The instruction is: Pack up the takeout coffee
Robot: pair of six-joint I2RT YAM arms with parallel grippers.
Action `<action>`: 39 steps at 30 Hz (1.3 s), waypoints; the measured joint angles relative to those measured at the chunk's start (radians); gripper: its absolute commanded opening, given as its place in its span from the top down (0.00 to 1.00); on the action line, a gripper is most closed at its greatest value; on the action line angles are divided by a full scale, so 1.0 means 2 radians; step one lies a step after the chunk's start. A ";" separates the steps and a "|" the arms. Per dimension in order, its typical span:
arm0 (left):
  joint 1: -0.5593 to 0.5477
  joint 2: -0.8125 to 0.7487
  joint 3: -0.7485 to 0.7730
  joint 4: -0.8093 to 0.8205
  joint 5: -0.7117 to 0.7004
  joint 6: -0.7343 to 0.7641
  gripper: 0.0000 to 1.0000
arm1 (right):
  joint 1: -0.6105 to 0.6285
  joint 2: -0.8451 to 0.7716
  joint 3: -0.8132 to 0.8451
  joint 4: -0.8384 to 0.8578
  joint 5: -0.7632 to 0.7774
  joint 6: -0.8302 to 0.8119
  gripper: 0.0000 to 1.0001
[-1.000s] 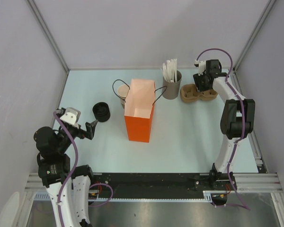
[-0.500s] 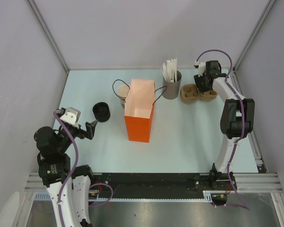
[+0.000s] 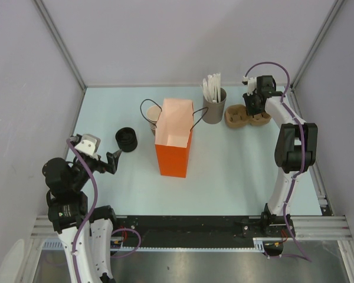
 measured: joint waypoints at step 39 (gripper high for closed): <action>0.001 0.000 -0.002 0.000 0.000 0.000 0.01 | -0.006 -0.033 0.049 -0.035 -0.006 0.003 0.84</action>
